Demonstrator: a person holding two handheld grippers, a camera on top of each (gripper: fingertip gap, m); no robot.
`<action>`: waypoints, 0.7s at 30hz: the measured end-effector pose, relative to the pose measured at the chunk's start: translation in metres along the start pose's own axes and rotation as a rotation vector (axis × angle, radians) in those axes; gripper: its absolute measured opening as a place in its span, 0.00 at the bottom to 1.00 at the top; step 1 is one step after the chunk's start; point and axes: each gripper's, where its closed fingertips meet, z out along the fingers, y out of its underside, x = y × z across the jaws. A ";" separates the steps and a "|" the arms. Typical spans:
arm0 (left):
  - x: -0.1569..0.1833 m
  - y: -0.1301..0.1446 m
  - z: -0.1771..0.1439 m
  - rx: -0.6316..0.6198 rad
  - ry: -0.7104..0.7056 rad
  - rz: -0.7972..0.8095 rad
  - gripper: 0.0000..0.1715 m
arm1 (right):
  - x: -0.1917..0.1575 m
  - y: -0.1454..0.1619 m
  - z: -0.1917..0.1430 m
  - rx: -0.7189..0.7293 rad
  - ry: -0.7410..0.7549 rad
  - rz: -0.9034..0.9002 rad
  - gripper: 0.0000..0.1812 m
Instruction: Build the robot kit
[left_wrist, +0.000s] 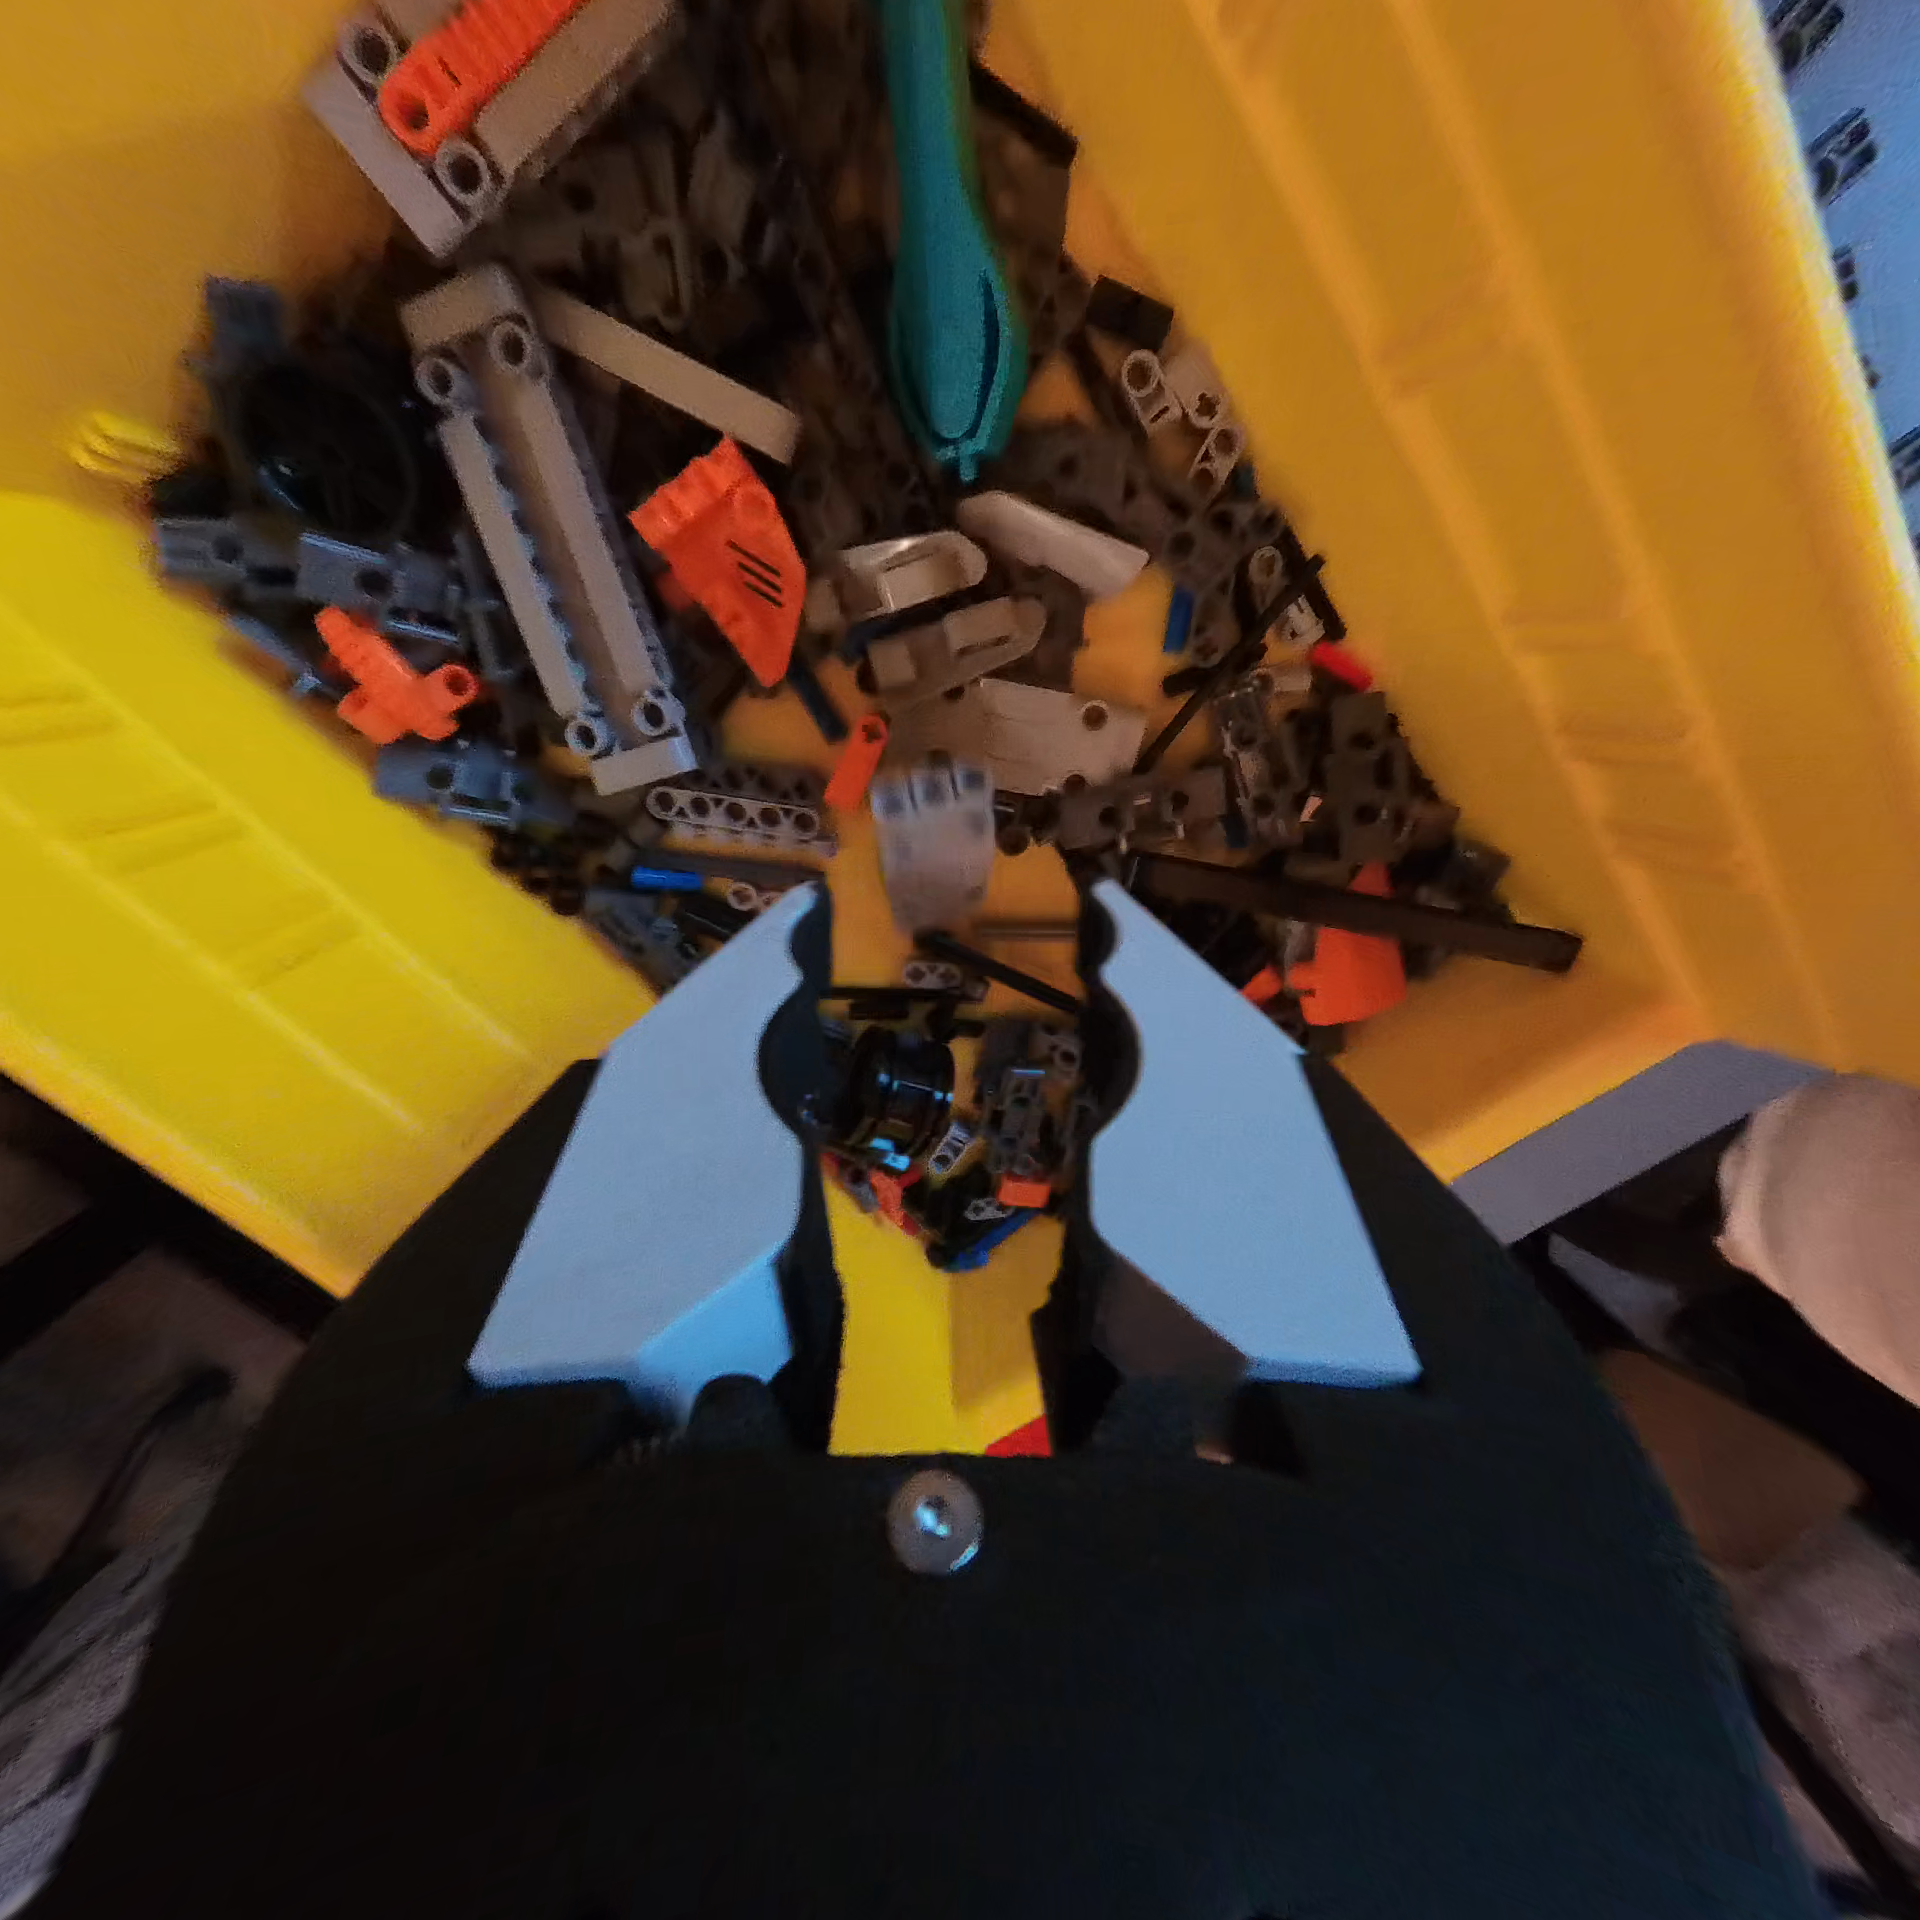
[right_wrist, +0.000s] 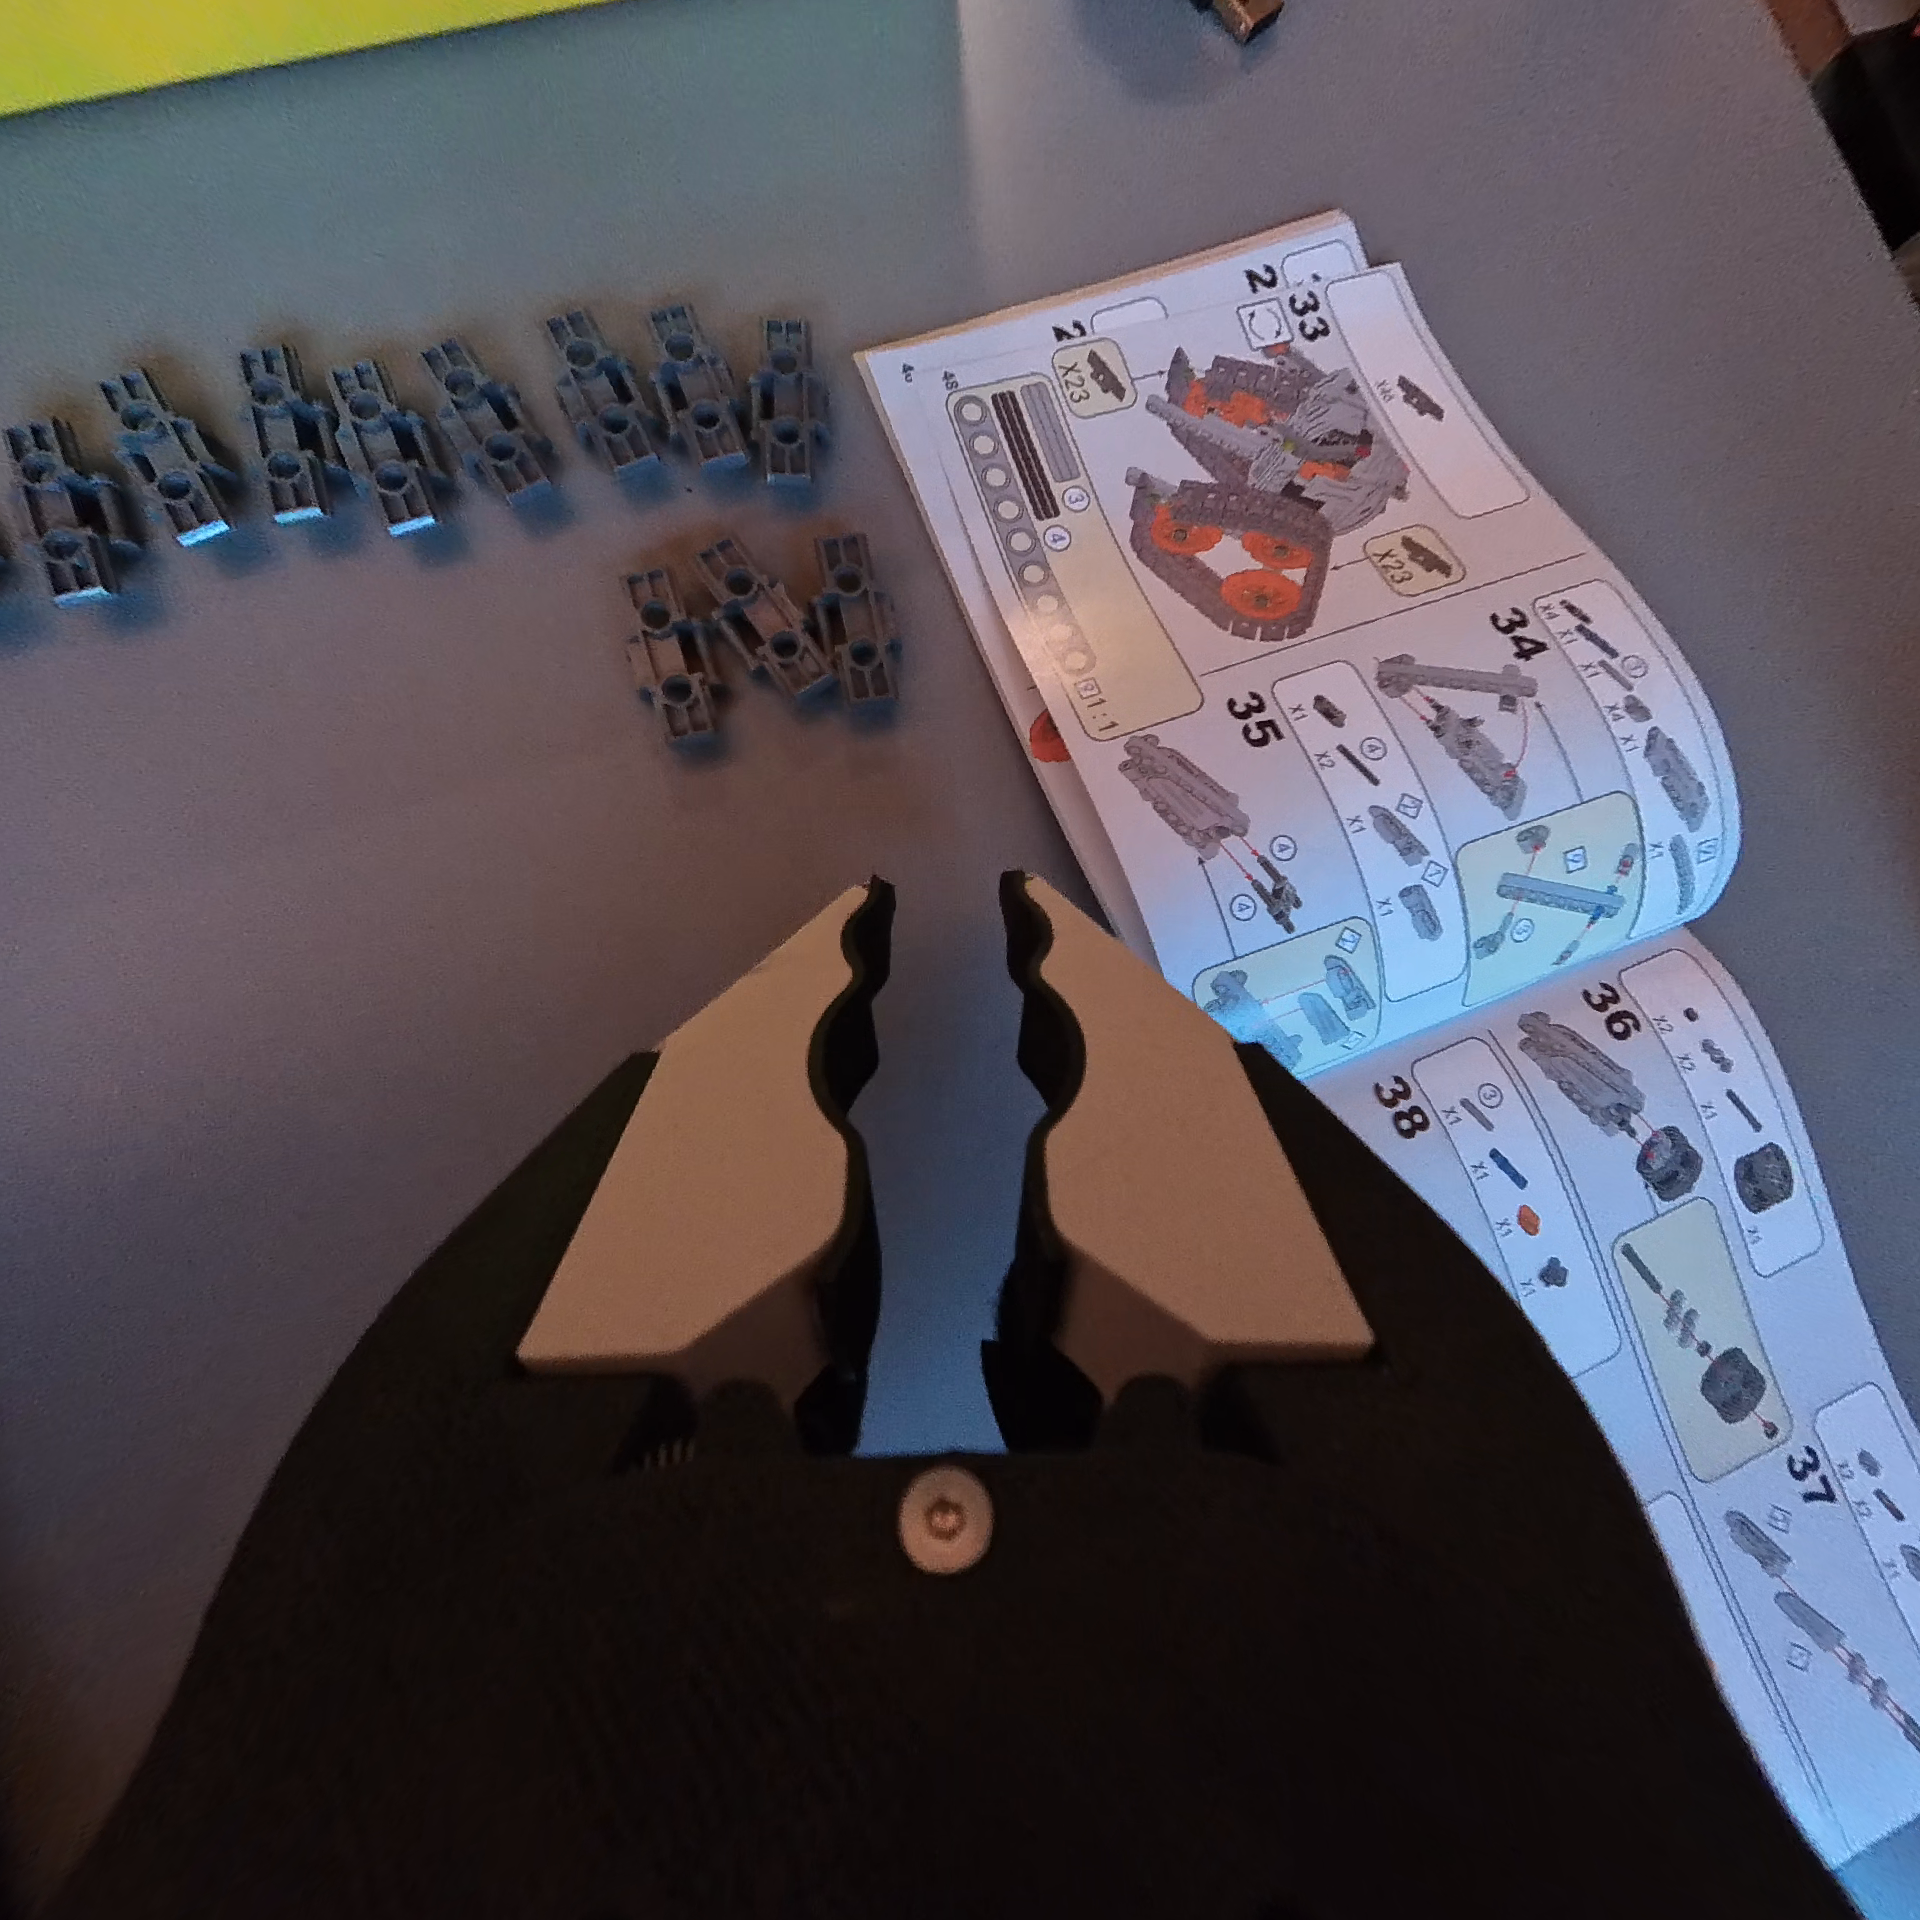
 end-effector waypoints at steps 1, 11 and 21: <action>0.000 0.004 0.002 -0.027 0.010 -0.013 0.31 | 0.000 0.001 0.001 -0.005 0.000 -0.002 0.12; 0.020 0.076 0.013 -0.266 -0.001 0.084 0.17 | 0.002 -0.002 -0.002 0.014 -0.016 0.007 0.11; 0.020 0.082 0.019 -0.256 -0.032 0.093 0.06 | -0.001 -0.005 -0.010 0.028 -0.008 0.000 0.11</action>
